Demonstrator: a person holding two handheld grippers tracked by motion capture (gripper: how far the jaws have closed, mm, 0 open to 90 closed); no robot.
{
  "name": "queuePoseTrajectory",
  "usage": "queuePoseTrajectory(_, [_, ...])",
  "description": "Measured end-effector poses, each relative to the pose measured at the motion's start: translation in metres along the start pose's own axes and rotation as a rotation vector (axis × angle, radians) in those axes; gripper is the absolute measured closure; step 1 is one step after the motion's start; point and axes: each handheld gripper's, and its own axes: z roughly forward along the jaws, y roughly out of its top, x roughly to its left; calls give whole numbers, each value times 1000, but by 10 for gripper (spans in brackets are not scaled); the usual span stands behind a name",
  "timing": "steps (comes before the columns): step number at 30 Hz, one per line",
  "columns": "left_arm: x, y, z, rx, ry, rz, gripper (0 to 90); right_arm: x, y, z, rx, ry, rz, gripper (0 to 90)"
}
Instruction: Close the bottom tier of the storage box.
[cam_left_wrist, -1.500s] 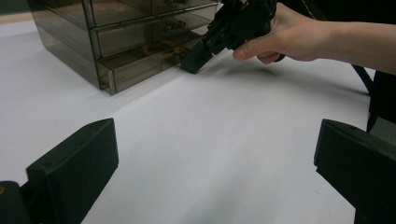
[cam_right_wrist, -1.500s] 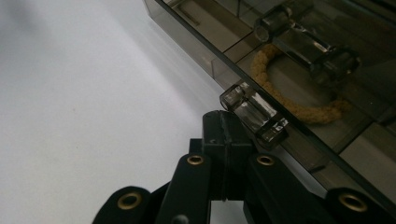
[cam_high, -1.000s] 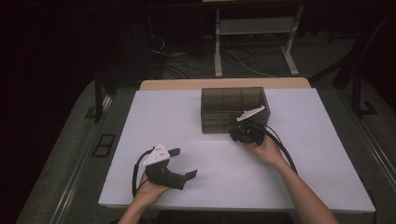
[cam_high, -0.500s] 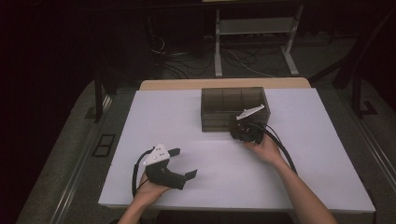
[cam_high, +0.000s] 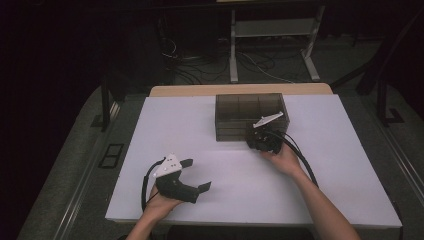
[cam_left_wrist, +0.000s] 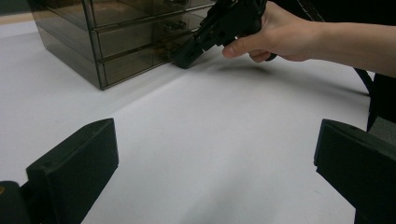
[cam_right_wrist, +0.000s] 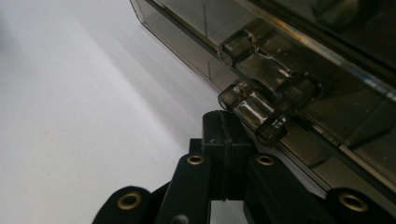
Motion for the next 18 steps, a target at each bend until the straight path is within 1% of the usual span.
queuePoseTrajectory(3, [0,0,0,-2,0,1,0,0,-1,-1,4,9,4,882])
queuePoseTrajectory(8, [0,0,0,3,-1,8,0,1,-1,-8,0,22,5,843])
queuePoseTrajectory(10, [0,0,0,2,-2,7,0,1,-1,-12,-4,29,9,828])
queuePoseTrajectory(14, [-1,0,0,-2,-2,1,0,3,-2,-18,-1,33,3,788])
queuePoseTrajectory(15, [-1,0,0,-3,-2,0,0,4,-2,-19,-3,35,9,776])
queuePoseTrajectory(16, [-1,0,0,-3,-2,-1,0,4,-2,-21,-7,39,7,767])
queuePoseTrajectory(18, [-1,0,0,-2,-3,2,0,6,-4,-24,-2,31,-6,746])
